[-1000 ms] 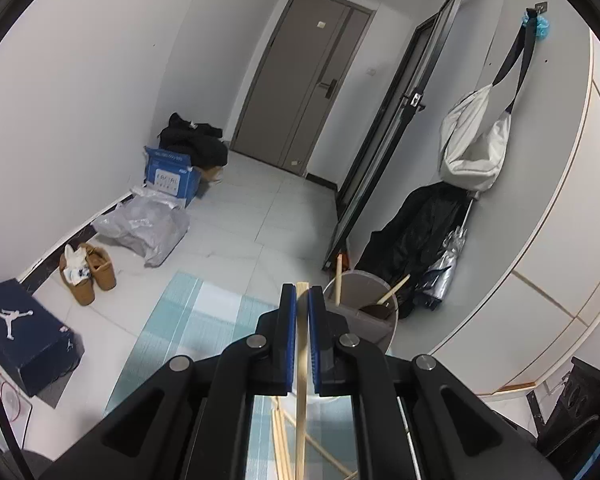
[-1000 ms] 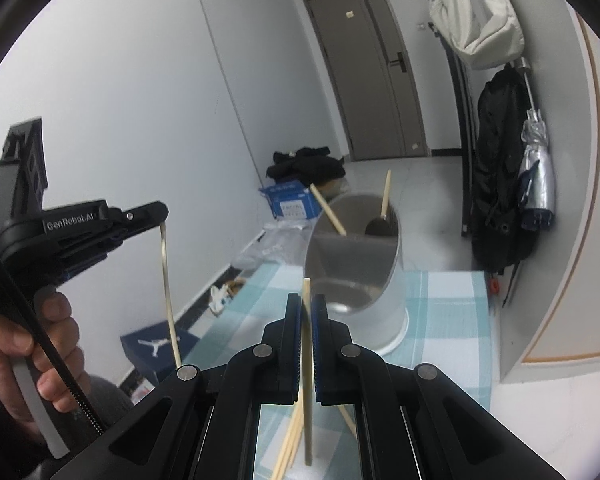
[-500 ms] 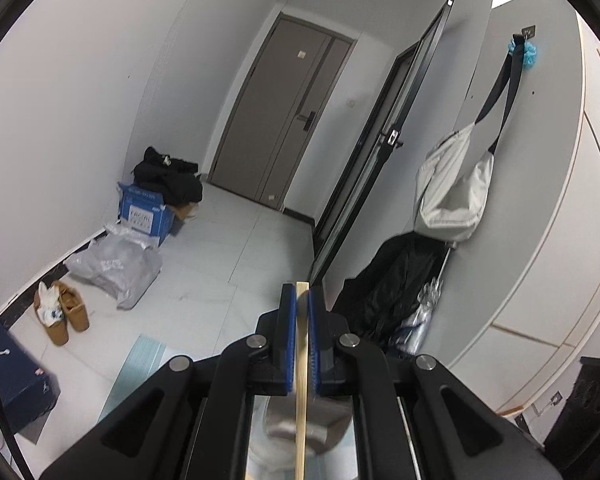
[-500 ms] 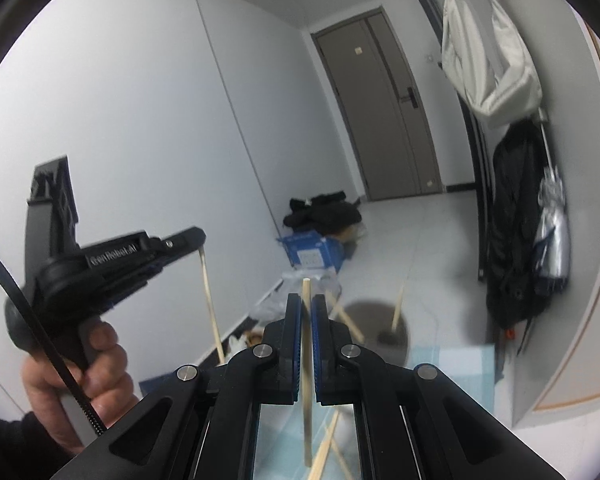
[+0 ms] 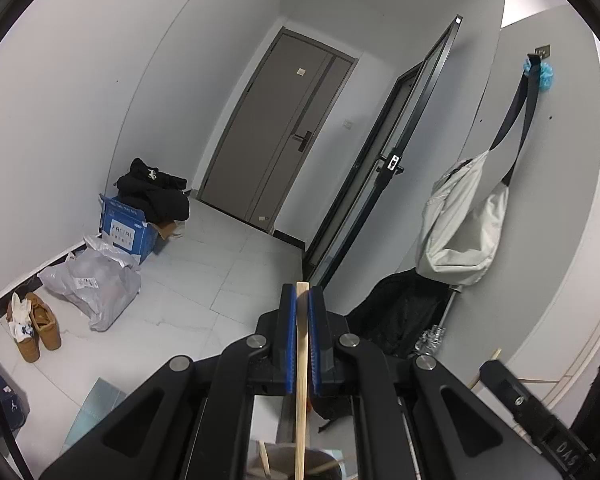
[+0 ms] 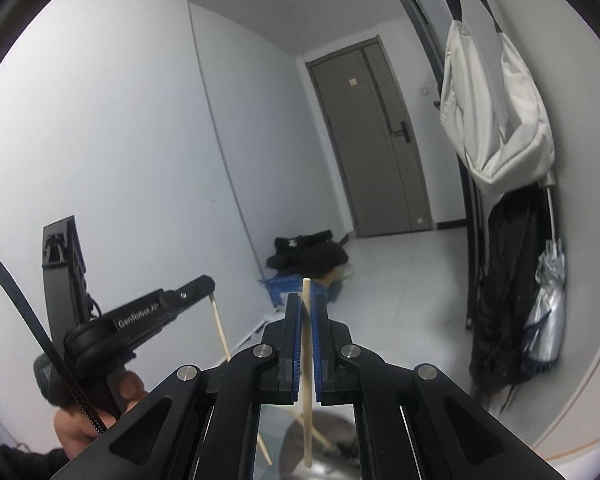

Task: Organize utensils
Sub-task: 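Lower both chopsticks into the holder and open both grippers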

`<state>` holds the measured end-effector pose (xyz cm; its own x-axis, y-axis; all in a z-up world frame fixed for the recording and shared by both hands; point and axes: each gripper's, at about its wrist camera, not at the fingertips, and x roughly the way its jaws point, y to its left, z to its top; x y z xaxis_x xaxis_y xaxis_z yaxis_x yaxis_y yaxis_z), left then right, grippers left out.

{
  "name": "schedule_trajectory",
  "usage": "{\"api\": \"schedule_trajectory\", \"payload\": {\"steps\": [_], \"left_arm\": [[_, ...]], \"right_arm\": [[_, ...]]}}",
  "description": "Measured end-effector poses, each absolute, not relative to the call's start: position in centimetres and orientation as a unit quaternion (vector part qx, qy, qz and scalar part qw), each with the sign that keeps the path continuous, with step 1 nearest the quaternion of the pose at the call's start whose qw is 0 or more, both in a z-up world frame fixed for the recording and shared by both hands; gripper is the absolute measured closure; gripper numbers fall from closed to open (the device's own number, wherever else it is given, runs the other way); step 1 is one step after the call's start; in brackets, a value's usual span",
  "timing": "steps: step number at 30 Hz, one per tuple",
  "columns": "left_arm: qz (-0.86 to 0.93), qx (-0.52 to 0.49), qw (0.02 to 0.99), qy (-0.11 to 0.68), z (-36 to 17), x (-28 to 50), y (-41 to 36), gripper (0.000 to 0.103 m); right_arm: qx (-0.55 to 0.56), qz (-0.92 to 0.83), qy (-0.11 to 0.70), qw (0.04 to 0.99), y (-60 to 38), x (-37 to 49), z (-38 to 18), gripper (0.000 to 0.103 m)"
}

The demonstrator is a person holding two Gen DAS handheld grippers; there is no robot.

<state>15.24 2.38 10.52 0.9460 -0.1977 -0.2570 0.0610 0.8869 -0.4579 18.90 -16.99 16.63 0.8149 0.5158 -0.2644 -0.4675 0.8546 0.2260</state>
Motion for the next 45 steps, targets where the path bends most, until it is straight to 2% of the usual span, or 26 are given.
{"api": "schedule_trajectory", "payload": {"steps": [12, 24, 34, 45], "left_arm": [[-0.072, -0.185, 0.971, 0.136, 8.2, 17.8, 0.4, 0.1], [-0.094, -0.163, 0.971, 0.148, 6.9, 18.0, -0.7, 0.1], [-0.097, -0.15, 0.968, 0.176, 6.9, 16.1, 0.0, 0.1], [-0.107, -0.151, 0.954, 0.234, 5.8, 15.0, -0.5, 0.1]], "right_arm": [[0.083, 0.223, 0.166, 0.957, -16.9, 23.7, 14.5, 0.099], [0.058, 0.218, 0.175, 0.958, -16.3, 23.6, 12.1, 0.099], [0.022, 0.231, 0.168, 0.958, -15.1, 22.2, 10.8, 0.099], [0.011, 0.237, 0.211, 0.948, -14.9, 21.4, 7.5, 0.099]]}}
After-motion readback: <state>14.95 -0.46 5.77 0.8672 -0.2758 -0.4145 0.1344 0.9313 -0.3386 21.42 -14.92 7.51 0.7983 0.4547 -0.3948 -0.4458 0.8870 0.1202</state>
